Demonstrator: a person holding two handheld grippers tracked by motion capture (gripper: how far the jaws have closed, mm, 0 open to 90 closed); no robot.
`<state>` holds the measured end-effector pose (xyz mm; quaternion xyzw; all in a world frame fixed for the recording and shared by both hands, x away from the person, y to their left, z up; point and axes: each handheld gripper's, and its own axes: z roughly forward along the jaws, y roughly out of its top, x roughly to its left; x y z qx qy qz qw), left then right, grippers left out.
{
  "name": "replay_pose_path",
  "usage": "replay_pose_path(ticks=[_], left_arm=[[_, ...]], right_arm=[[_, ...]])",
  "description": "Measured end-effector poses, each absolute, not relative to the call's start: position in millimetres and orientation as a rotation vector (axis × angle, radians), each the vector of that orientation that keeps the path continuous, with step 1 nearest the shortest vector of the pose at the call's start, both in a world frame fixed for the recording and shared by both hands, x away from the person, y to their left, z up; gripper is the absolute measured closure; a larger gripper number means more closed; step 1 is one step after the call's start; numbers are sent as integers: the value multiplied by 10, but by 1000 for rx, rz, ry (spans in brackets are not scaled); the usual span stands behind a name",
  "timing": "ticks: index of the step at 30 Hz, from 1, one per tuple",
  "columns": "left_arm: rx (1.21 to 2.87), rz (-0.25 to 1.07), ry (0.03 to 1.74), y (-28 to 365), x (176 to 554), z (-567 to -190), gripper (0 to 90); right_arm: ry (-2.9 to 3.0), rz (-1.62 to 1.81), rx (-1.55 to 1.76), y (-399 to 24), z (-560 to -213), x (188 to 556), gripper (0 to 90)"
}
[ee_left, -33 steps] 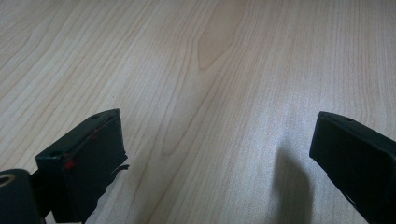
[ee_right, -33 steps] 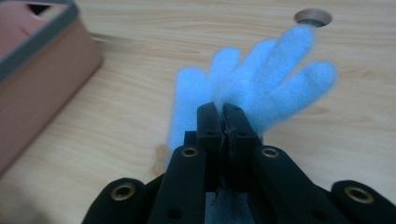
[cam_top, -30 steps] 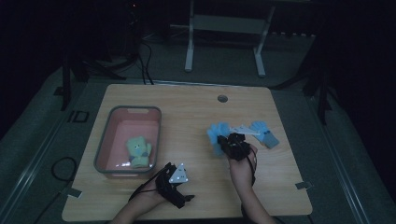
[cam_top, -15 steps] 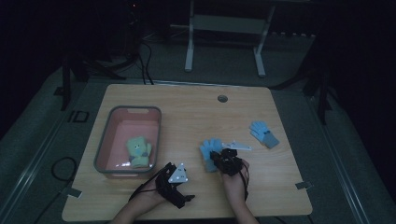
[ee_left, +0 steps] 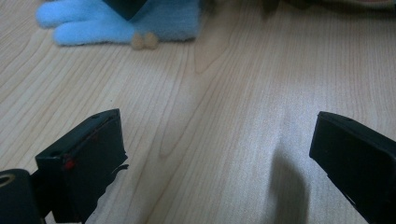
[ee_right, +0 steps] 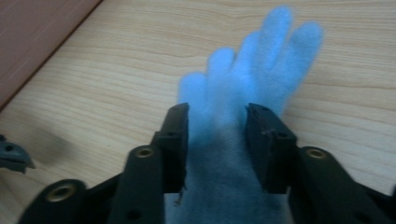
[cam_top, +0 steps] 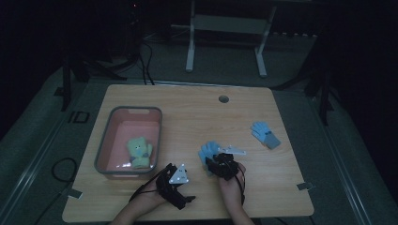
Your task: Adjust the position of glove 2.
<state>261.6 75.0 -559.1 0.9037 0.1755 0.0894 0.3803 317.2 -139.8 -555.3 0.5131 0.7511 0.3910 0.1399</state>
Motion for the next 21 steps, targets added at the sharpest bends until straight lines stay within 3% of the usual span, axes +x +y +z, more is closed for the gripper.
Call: replay_pose_path(ticks=[7, 9, 10, 11, 12, 21], left_arm=[[2305, 229, 448, 752, 2612, -5585, 36], [2307, 229, 446, 750, 2611, -5585, 36], [2306, 229, 446, 750, 2610, -5584, 36], [2305, 229, 446, 750, 2610, -5585, 36], [2303, 227, 447, 750, 2612, -5585, 36], [2303, 228, 452, 754, 2624, -5589, 36]], right_arm=[[2183, 1132, 1451, -1445, -5466, 3136, 581], [2212, 1114, 1385, -1493, -5418, 3159, 648], [2221, 1092, 1362, -1501, -5417, 3167, 761], [2221, 1092, 1362, -1501, -5417, 3167, 761], [2257, 1042, 1307, -1523, -5427, 3190, 895], [2318, 987, 1223, -1581, -5529, 3253, 887]])
